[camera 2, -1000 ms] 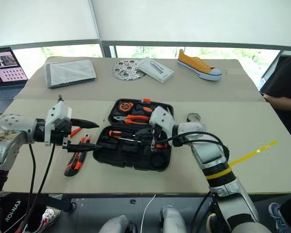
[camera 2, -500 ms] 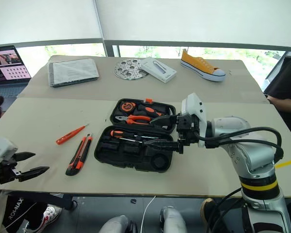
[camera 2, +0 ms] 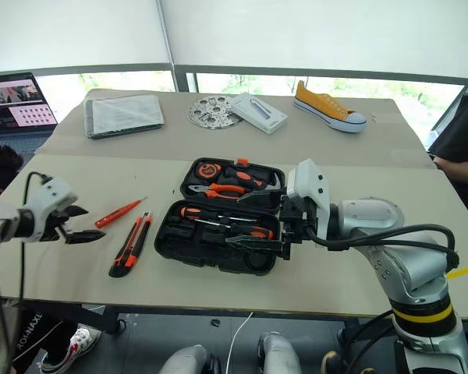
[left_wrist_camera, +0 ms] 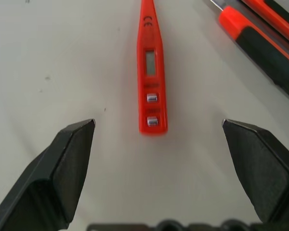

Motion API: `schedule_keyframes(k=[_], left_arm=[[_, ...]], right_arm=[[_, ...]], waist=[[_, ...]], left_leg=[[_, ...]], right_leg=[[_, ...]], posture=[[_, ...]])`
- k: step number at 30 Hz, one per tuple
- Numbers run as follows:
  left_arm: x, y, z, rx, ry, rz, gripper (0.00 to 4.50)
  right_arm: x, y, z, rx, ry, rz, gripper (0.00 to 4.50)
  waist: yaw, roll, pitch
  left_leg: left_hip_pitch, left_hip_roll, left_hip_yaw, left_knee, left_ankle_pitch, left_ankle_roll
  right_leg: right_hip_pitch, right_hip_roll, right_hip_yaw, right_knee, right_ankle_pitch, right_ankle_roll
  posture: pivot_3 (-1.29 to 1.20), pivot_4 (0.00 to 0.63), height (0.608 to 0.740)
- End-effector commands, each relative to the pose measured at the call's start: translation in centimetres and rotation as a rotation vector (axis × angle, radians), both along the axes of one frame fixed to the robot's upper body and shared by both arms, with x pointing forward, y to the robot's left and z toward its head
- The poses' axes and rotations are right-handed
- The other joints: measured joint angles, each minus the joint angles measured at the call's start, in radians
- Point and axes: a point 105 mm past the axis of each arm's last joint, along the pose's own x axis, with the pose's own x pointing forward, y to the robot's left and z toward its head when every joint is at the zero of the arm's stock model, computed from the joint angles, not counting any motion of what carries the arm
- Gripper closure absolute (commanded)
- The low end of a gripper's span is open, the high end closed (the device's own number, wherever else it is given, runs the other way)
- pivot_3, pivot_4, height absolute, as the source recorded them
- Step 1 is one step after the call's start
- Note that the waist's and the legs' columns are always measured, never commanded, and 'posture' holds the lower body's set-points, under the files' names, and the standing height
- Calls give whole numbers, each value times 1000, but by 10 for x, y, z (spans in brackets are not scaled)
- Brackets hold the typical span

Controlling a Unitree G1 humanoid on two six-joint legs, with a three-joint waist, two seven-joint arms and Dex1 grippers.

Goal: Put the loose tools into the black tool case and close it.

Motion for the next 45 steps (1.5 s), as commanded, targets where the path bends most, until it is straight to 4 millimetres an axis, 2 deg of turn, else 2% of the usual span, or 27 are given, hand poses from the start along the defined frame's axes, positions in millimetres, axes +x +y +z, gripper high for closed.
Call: schedule_keyframes(k=[1, 6, 7, 8, 10, 14, 15, 17, 18, 23, 25, 26, 29, 35, 38, 41, 45], left_arm=[[13, 5, -3, 46, 28, 21, 0], [21, -1, -13, 15, 89, 20, 0], [22, -2, -14, 18, 91, 18, 485], [23, -2, -15, 16, 84, 17, 734], [26, -3, -16, 8, 73, 25, 1462], [30, -5, -15, -5, 55, 26, 2982], [31, -5, -12, -8, 43, 20, 3188], [36, -7, 1, 8, -28, -16, 3974], [38, -8, 11, 56, -79, -70, 4083], [44, -34, 59, 88, -231, -268, 4082], [35, -73, 84, 17, -281, -486, 4082], [25, -92, 90, -13, -269, -608, 4082], [9, -121, 84, -14, -191, -778, 4082], [14, -166, 59, 29, -105, -892, 4082], [12, -177, 44, 65, -52, -943, 4082], [14, -191, 39, 43, -26, -932, 4082], [13, -194, 32, 69, 11, -946, 4082]], right_arm=[[-8, -1, 8, 9, -52, -12, 102], [-9, -3, 8, 10, -62, -41, 102], [-9, -4, 9, 8, -64, -44, 0], [-10, -4, 9, 7, -67, -47, 0], [-10, -5, 10, 3, -72, -53, 0], [-8, -8, 10, -9, -77, -72, 0], [-8, -9, 9, -15, -77, -77, 0], [-8, -12, 7, -27, -72, -89, 0], [-8, -14, 6, -32, -64, -98, 0], [-5, -28, -9, -70, -13, -163, 0], [-11, -30, -13, -78, 6, -151, 0], [-13, -31, -14, -81, 7, -152, 0], [-14, -32, -16, -89, -2, -162, 0], [-12, -29, -13, -60, -3, -182, 0], [-12, -28, -13, -58, -7, -184, 0], [-12, -27, -13, -45, -11, -200, 0], [-11, -28, -12, -31, -11, -221, 0]], waist=[[-3, 0, 0], [-3, 0, 0], [-3, 0, 0], [-2, 0, 0], [-1, 0, 0], [2, -1, -1], [3, -1, -1], [4, -2, -1], [4, -2, -1], [5, -8, 1], [8, -8, 1], [8, -8, 1], [8, -8, 1], [7, -9, 2], [5, -9, 2], [5, -9, 2], [4, -9, 2]], left_leg=[[-1, 0, 0, 0, 0, 0], [0, 0, 0, 0, 0, 0], [0, 0, 0, 0, 0, 0], [1, 1, -2, 0, 0, 0], [2, 1, -3, 1, 1, 1], [3, 0, -3, 2, 2, 4], [3, 0, -4, 2, 2, 4], [3, 1, -5, 3, 2, 4], [2, 1, -5, 2, 2, 5], [-1, 1, -7, 3, 2, 5], [-3, 0, -6, 3, 1, 6], [-6, 0, -6, 4, 1, 7], [-16, 2, -6, 11, 1, 8], [-15, 1, -6, 15, 1, 8], [-15, 2, -6, 16, 1, 9], [-15, 2, -6, 16, 2, 10], [-15, 2, -7, 16, 2, 10]], right_leg=[[0, 1, 0, 0, 0, 0], [1, 0, -2, -2, 0, 0], [2, 0, -2, -2, 0, 1], [3, -1, -1, -2, -1, 2], [4, -2, -1, -1, -5, 8], [5, -9, 2, 1, -4, 9], [5, -10, 2, 1, -3, 9], [5, -10, 2, 1, -3, 9], [5, -10, 2, 1, -3, 9], [3, -9, -1, 0, 1, 1], [3, -9, -8, -1, 1, 1], [3, -9, -12, -2, 2, 2], [0, -10, -16, -1, 3, 6], [4, -9, -15, -6, -1, 17], [4, -10, -13, -4, -1, 17], [4, -10, -11, -3, -1, 16], [4, -9, -12, -4, 1, 13]], posture=[[0, 150, 733], [0, 150, 733], [0, 150, 733], [0, 150, 733], [0, 150, 733], [0, 150, 733], [0, 150, 733], [0, 150, 733], [0, 150, 733], [0, 150, 733], [0, 150, 733], [0, 150, 733], [0, 150, 733], [0, 150, 733], [0, 150, 733], [0, 150, 733], [0, 150, 733]])
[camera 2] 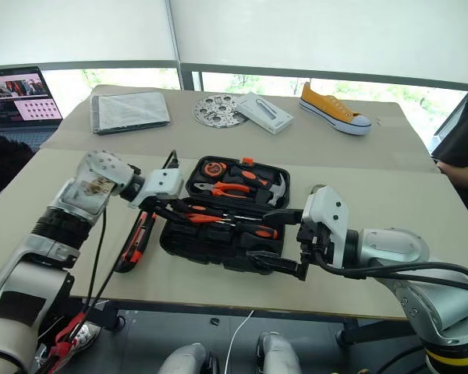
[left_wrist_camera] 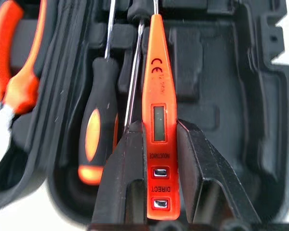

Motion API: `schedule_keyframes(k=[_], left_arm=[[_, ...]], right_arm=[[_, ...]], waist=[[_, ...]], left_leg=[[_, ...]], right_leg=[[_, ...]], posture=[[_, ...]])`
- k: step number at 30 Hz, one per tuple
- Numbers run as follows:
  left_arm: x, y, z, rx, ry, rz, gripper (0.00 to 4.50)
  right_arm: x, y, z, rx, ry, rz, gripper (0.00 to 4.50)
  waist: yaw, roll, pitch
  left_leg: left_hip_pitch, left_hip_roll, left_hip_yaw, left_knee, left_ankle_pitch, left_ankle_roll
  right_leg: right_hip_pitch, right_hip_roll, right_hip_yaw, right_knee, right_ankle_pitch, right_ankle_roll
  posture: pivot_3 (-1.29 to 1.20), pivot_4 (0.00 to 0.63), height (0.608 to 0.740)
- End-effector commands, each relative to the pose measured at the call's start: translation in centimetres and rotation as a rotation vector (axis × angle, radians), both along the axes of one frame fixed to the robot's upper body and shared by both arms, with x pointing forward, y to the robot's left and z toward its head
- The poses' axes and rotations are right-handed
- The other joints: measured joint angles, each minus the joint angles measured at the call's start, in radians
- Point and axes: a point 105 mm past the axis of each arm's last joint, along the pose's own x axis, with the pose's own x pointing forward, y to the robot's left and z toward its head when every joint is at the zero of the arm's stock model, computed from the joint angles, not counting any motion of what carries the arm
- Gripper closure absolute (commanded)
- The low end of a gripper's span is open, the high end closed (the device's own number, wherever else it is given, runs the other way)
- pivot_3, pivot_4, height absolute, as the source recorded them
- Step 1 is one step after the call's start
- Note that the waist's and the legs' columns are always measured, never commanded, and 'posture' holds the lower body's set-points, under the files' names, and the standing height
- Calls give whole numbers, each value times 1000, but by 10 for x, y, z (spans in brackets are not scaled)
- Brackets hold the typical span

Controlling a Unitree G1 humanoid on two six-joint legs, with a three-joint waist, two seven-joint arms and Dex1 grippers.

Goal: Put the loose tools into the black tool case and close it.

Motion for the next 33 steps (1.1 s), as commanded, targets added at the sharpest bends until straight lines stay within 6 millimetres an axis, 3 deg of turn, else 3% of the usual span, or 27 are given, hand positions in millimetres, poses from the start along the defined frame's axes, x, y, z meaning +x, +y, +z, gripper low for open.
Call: schedule_keyframes(k=[1, 12, 14, 15, 22, 28, 29, 30, 33], left_arm=[[3, -2, 7, 27, -24, -5, 4082], [3, -14, -4, 56, -17, -67, 4082], [5, -17, -2, 46, -26, -65, 3079], [5, -18, -1, 38, -24, -66, 2929], [-9, -9, 24, -51, 0, -98, 323], [-12, 9, 41, -262, 48, 6, 323], [-11, 11, 40, -298, 59, 36, 853], [-9, 12, 37, -342, 68, 58, 971], [-5, 11, 23, -396, 68, 104, 2132]], right_arm=[[-3, 0, 12, 28, -52, -7, 0], [-3, 1, 14, 58, -48, -26, 0], [-4, 1, 14, 60, -45, -27, 0], [-5, 1, 14, 60, -44, -27, 0], [-7, 2, 12, 73, -31, -24, 0], [-6, 3, 10, 76, -27, -22, 0], [-6, 3, 10, 75, -28, -24, 0], [-5, 3, 10, 72, -28, -26, 0], [-4, 3, 9, 66, -30, -25, 0]], waist=[[1, 0, 0], [4, 0, 0], [4, 0, 0], [4, 0, 0], [2, 0, 0], [1, 0, 0], [2, 0, 0], [3, 0, 0], [5, 0, 0]], left_leg=[[0, 0, 0, 0, 0, 0], [0, -1, -1, 1, -1, 2], [0, -1, -1, 1, -1, 3], [0, -1, -1, 1, -1, 3], [0, 0, -1, 1, -1, 3], [0, 0, -2, 1, -1, 3], [0, 0, -1, 1, -1, 3], [0, 0, -2, 1, -1, 3], [0, -1, -2, 2, -1, 3]], right_leg=[[0, 0, 0, 0, 2, -3], [1, -2, -1, -1, 1, -2], [1, -1, -1, -1, 1, -2], [1, -1, -1, -1, 2, -2], [1, -1, 0, -1, 1, -2], [1, -2, 1, 0, 1, -2], [1, -2, 1, 0, 0, 0], [1, -2, 1, 0, -1, 3], [1, -2, 0, 0, -1, 3]], posture=[[0, 150, 733], [0, 150, 733], [0, 150, 733], [0, 150, 733], [0, 150, 733], [0, 150, 733], [0, 150, 733], [0, 150, 733], [0, 150, 733]])
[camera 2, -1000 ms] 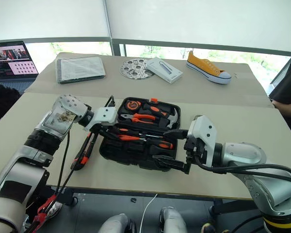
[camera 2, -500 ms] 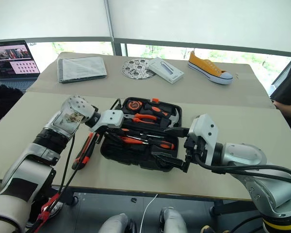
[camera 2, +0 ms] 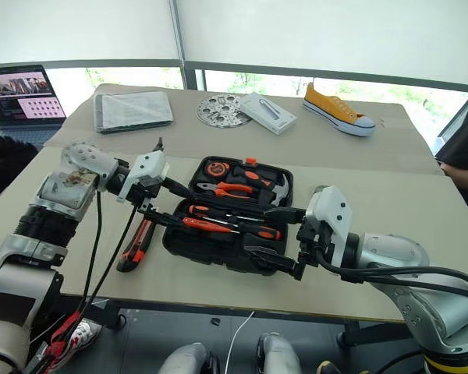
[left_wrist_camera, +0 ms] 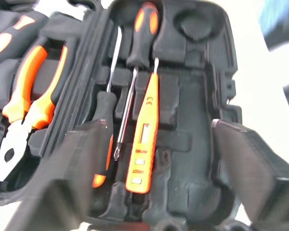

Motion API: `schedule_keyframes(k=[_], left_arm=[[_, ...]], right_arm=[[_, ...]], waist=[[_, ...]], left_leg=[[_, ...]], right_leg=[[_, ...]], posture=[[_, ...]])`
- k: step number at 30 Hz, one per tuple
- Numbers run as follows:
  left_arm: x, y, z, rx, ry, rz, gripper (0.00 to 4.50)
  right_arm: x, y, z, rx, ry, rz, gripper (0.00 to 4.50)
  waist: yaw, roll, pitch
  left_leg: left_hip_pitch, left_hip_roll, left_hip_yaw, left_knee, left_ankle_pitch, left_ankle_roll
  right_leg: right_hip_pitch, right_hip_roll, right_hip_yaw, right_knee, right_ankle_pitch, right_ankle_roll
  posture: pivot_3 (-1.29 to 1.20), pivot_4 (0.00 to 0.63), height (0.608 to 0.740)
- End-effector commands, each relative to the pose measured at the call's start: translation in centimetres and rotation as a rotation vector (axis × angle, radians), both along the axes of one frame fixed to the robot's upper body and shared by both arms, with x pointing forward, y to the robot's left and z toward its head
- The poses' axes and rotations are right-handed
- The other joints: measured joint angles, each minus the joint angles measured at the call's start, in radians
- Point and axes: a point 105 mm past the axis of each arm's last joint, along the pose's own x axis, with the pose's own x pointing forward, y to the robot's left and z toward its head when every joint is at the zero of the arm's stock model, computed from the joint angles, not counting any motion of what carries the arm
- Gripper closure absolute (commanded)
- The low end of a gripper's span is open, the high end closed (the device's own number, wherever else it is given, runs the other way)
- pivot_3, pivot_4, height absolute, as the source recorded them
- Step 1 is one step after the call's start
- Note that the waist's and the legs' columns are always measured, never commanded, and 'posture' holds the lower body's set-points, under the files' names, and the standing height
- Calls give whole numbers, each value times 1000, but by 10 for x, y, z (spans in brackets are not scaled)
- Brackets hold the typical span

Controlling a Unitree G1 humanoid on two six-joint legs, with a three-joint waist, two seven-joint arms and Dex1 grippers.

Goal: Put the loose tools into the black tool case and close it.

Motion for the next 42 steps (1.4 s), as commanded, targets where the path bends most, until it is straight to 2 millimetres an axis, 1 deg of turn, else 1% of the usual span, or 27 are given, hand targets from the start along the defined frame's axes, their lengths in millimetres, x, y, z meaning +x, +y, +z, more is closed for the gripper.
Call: schedule_keyframes(k=[1, 5, 6, 7, 11, 20, 23, 26, 30, 35, 40, 42], left_arm=[[6, -3, -4, -83, -19, 52, 2510], [11, -17, -13, -134, -18, 69, 4021], [12, -20, -16, -132, -17, 70, 4338], [12, -23, -19, -125, -16, 68, 4427], [12, -25, -32, -60, -31, 49, 4427], [8, -17, -43, -10, -48, 37, 4427], [9, -11, -49, 24, -59, 49, 4427], [12, 3, -53, 60, -70, 84, 4427], [13, 12, -49, 61, -72, 101, 4427], [12, 11, -43, 44, -80, 84, 4427], [12, -7, -19, -46, -102, 53, 4427], [11, -15, -14, -54, -112, 27, 4427]], right_arm=[[-2, 2, 7, -3, -45, 15, 0], [-1, 2, 7, -8, -44, 21, 0], [-1, 3, 7, -9, -43, 23, 0], [-1, 3, 7, -10, -43, 25, 0], [-1, 4, 7, -14, -41, 30, 0], [-1, 3, 6, -14, -34, 26, 0], [-1, 3, 6, -12, -33, 26, 0], [-1, 3, 7, -10, -32, 28, 0], [-1, 3, 7, -11, -31, 31, 0], [0, 3, 8, -8, -33, 32, 0], [1, 3, 7, -5, -30, 28, 0], [1, 3, 7, -1, -28, 26, 0]], waist=[[0, 0, 0], [1, 0, 0], [0, 0, 0], [0, 0, 0], [-4, 0, 0], [-2, 0, 0], [-2, 0, 0], [-2, 0, 0], [-3, 0, 0], [-2, 0, 0], [-1, 0, 0], [0, 0, 0]], left_leg=[[0, 0, 0, 0, 0, 0], [-1, -1, 0, 0, 0, 0], [-1, -1, 0, 0, 0, 0], [0, -1, 0, 0, 0, 0], [0, 0, 0, 0, 0, 0], [0, 0, 0, 0, 0, 0], [0, 0, 0, 0, 0, 0], [0, 0, 0, 0, 0, 0], [1, 0, 0, 0, 0, 0], [1, 0, 1, 0, 0, 0], [0, 0, 0, 0, 0, 0], [0, 0, 0, 0, 0, 0]], right_leg=[[0, 0, 0, 0, 0, 0], [0, 0, -1, 0, 3, -5], [0, 0, -1, -1, 4, -5], [0, 0, -1, -1, 4, -5], [0, 1, -1, 0, 4, -6], [0, 1, -1, 0, 4, -6], [0, 0, -1, 0, 4, -6], [0, 0, -1, 0, 4, -6], [0, 0, -1, 0, 4, -6], [0, 0, -1, 0, 4, -6], [0, 0, -1, 0, 4, -6], [0, 0, -1, 0, 4, -6]], posture=[[0, 150, 733], [0, 150, 733], [0, 150, 733], [0, 150, 733], [0, 150, 733], [0, 150, 733], [0, 150, 733], [0, 150, 733], [0, 150, 733], [0, 150, 733], [0, 150, 733], [0, 150, 733]])
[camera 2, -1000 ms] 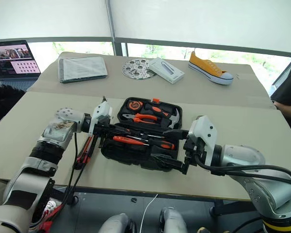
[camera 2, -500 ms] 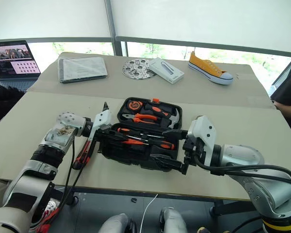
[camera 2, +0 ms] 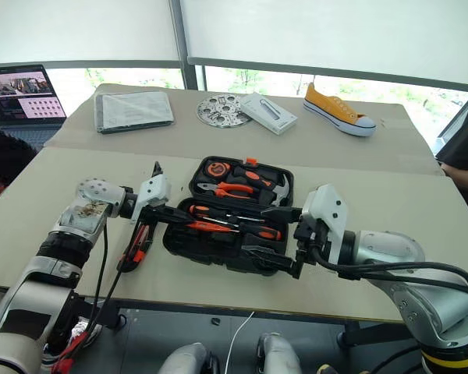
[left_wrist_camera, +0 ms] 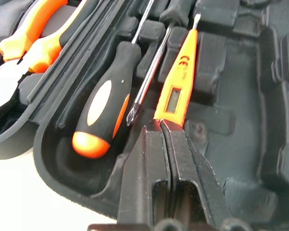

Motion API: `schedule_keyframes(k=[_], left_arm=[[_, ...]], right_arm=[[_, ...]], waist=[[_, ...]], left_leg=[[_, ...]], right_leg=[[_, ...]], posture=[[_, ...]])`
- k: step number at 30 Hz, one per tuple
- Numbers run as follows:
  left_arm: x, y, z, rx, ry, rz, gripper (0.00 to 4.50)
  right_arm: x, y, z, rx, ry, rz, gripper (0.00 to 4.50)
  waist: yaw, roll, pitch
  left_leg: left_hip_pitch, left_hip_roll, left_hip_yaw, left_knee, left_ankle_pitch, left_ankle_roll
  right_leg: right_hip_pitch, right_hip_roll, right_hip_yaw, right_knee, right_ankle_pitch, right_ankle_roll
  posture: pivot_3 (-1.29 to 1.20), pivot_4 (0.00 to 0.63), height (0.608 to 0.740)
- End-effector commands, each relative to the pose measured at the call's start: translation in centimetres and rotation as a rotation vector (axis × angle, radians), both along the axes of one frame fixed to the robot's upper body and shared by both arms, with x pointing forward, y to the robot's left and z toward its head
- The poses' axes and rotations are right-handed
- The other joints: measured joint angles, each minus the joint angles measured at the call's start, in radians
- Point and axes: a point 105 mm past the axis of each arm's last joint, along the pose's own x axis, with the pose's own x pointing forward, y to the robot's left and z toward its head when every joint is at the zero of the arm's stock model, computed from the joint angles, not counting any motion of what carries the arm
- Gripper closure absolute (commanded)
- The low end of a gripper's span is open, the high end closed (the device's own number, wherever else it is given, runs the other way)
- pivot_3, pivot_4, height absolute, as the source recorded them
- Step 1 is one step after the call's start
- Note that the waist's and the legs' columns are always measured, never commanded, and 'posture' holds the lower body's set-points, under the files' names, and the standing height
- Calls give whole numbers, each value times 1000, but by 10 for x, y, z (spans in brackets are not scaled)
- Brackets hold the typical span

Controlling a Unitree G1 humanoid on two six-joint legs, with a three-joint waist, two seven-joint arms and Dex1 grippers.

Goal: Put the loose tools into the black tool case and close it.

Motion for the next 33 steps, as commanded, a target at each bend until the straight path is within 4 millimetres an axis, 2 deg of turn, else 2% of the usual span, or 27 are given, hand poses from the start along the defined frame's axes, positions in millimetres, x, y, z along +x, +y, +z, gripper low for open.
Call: schedule_keyframes(k=[1, 4, 7, 11, 19, 26, 33], left_arm=[[-1, -17, 30, -44, -80, -62, 4427], [-3, -26, 27, -37, -78, -87, 4427], [-2, -26, 17, 12, -76, -93, 4427], [-1, -12, -2, 121, -98, -93, 4427], [4, 16, -17, 208, -100, -46, 4427], [5, 25, -14, 202, -104, -34, 4427], [9, -1, 22, 15, -120, -40, 4427]], right_arm=[[-1, 0, 7, 7, -33, 1, 0], [-1, 1, 6, 12, -30, -2, 0], [-1, 2, 6, 16, -30, -4, 0], [-1, 1, 6, 16, -31, -11, 0], [-2, -1, 6, 20, -24, -20, 0], [-1, -2, 6, 23, -20, -25, 0], [0, 0, 5, 29, -15, -21, 0]], waist=[[0, 0, 0], [-1, 0, 0], [-2, 0, 0], [-3, 0, 0], [-1, 0, 0], [-4, 0, 0], [-2, 0, 0]], left_leg=[[0, 0, 0, 0, 0, 0], [0, 0, 0, 0, 0, 0], [0, 0, 0, 0, 0, 0], [1, 0, 1, 0, 0, 0], [1, 0, 1, 0, 0, 0], [2, 0, 1, 0, 0, 0], [1, 0, 1, 0, 0, 0]], right_leg=[[0, 0, 0, 0, 0, 0], [0, 0, 0, 0, 0, 0], [0, 0, 0, 0, 0, 0], [0, 1, 0, 0, 0, 0], [0, 0, 0, 0, 0, 0], [1, 0, 0, 0, 0, 0], [0, 0, 0, 0, 0, 0]], posture=[[0, 150, 733], [0, 150, 733], [0, 150, 733], [0, 150, 733], [0, 150, 733], [0, 150, 733], [0, 150, 733]])
